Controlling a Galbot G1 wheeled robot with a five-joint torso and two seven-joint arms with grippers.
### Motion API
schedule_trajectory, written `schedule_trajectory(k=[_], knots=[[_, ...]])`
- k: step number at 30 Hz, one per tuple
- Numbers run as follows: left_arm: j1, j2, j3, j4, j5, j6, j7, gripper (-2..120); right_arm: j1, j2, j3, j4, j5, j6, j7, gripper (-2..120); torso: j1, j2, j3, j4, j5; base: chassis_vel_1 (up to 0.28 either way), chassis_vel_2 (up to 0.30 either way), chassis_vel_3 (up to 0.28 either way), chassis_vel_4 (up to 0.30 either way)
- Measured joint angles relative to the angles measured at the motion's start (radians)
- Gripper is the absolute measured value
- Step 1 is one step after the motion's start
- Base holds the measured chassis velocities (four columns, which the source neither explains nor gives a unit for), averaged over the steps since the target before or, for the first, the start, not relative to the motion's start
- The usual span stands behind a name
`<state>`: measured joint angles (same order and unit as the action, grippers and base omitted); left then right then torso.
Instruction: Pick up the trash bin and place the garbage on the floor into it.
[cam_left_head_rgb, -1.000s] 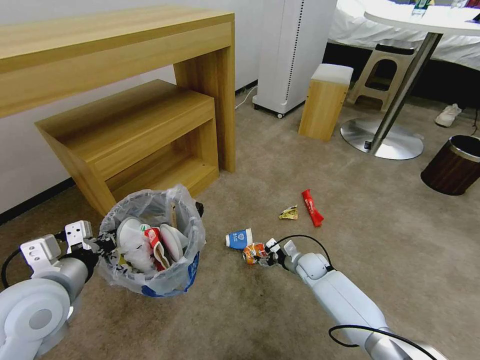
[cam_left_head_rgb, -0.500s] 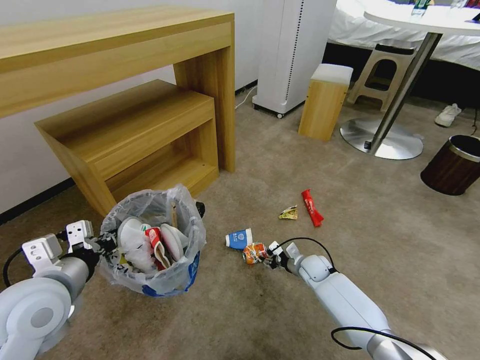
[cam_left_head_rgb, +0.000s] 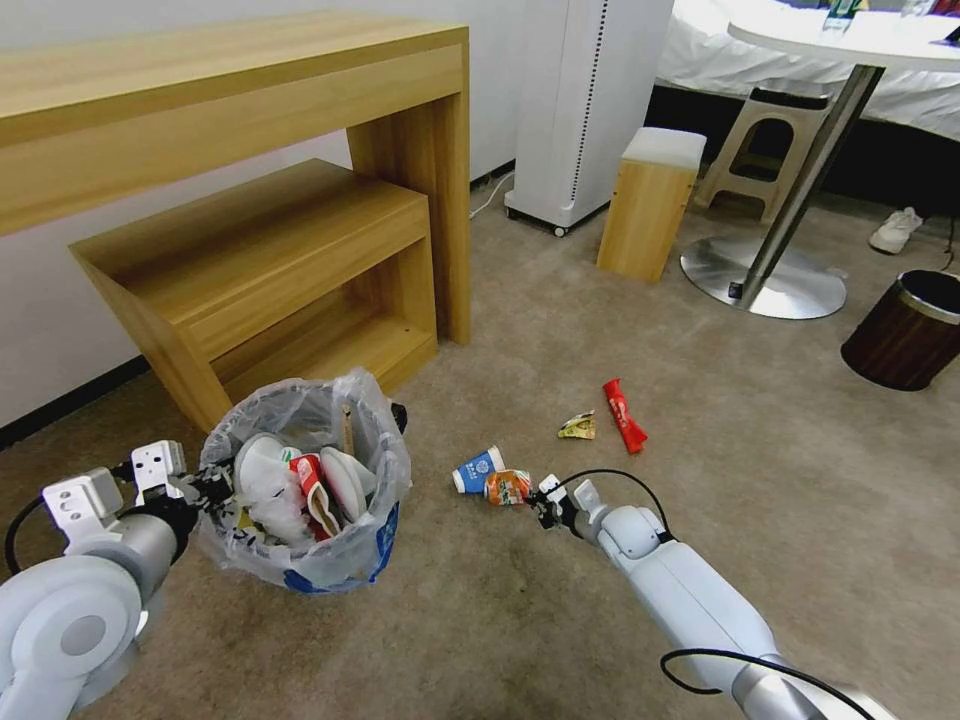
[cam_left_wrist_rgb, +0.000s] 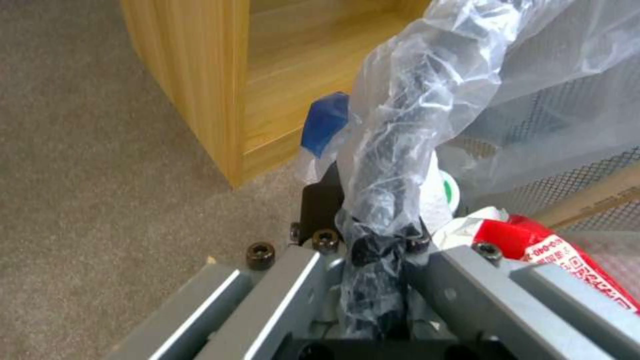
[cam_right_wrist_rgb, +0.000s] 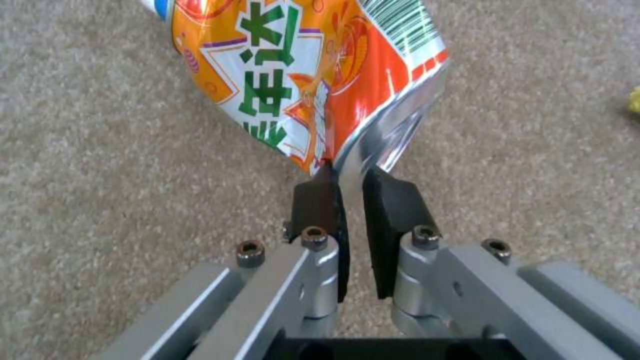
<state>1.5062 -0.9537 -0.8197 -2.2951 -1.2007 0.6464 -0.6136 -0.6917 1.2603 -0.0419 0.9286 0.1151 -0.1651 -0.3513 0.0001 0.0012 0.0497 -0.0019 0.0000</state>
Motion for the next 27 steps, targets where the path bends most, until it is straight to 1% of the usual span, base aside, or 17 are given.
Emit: schedule_trajectory(k=[10, 12, 13, 16, 17, 19, 20, 21, 24, 25, 27], knots=[[-0.001, -0.002, 0.003, 0.006, 0.006, -0.003, 0.007, 1, -0.009, -0.026, 0.001, 0.049, 0.013, 0.004, -0.003, 6, 0.0, 0.0, 0.0, 0.0, 0.0, 0.0, 0.0, 0.0, 0.0], [-0.002, 0.0, 0.003, 0.006, 0.006, -0.004, 0.009, 1, -0.035, -0.061, 0.003, 0.132, 0.028, 0.004, -0.004, 6, 0.0, 0.0, 0.0, 0.0, 0.0001, 0.0, 0.0, 0.0, 0.0], [-0.002, 0.0, 0.003, 0.006, 0.006, -0.004, 0.009, 1, -0.035, -0.061, 0.003, 0.132, 0.028, 0.004, -0.004, 6, 0.0, 0.0, 0.0, 0.0, 0.0001, 0.0, 0.0, 0.0, 0.0], [-0.001, 0.006, 0.003, 0.006, 0.006, -0.004, 0.01, 1, -0.082, -0.127, 0.021, 0.291, 0.052, 0.001, -0.006, 6, 0.0, 0.0, 0.0, -0.0002, 0.0001, 0.0, 0.0, 0.0, 0.0], [-0.001, 0.006, 0.003, 0.006, 0.006, -0.004, 0.01, 1, -0.082, -0.127, 0.021, 0.291, 0.052, 0.001, -0.006, 6, 0.0, 0.0, 0.0, -0.0002, 0.0001, 0.0, 0.0, 0.0, 0.0], [-0.001, 0.01, 0.005, 0.006, 0.005, -0.004, 0.008, 1, -0.105, -0.172, 0.044, 0.396, 0.073, -0.002, -0.006, 6, 0.0, 0.0, 0.0, -0.0001, 0.0001, 0.0, 0.0, 0.0, 0.0], [-0.001, 0.011, 0.006, 0.006, 0.004, -0.004, 0.007, 1, -0.111, -0.184, 0.05, 0.422, 0.08, -0.003, -0.006, 6, 0.0, 0.0, 0.0, -0.0002, 0.0, 0.0, 0.0, 0.0, 0.0], [-0.001, 0.011, 0.006, 0.006, 0.004, -0.004, 0.007, 1, -0.111, -0.184, 0.05, 0.422, 0.08, -0.003, -0.006, 6, 0.0, 0.0, 0.0, -0.0002, 0.0, 0.0, 0.0, 0.0, 0.0], [0.006, 0.02, 0.017, -0.003, -0.016, 0.003, -0.003, 1, -0.127, -0.229, 0.08, 0.522, 0.119, -0.001, -0.005, 6, 0.0, 0.0, 0.0, -0.0001, 0.0, 0.0, 0.0, 0.0, 0.0], [0.006, 0.02, 0.017, -0.003, -0.016, 0.003, -0.003, 1, -0.127, -0.229, 0.08, 0.522, 0.119, -0.001, -0.005, 6, 0.0, 0.0, 0.0, -0.0001, 0.0, 0.0, 0.0, 0.0, 0.0], [0.016, 0.036, 0.035, -0.023, -0.049, 0.021, -0.001, 1, -0.132, -0.265, 0.108, 0.612, 0.184, 0.04, -0.016, 6, 0.0, 0.0, 0.0, -0.0002, 0.0001, 0.0, 0.0, 0.0, 0.0]])
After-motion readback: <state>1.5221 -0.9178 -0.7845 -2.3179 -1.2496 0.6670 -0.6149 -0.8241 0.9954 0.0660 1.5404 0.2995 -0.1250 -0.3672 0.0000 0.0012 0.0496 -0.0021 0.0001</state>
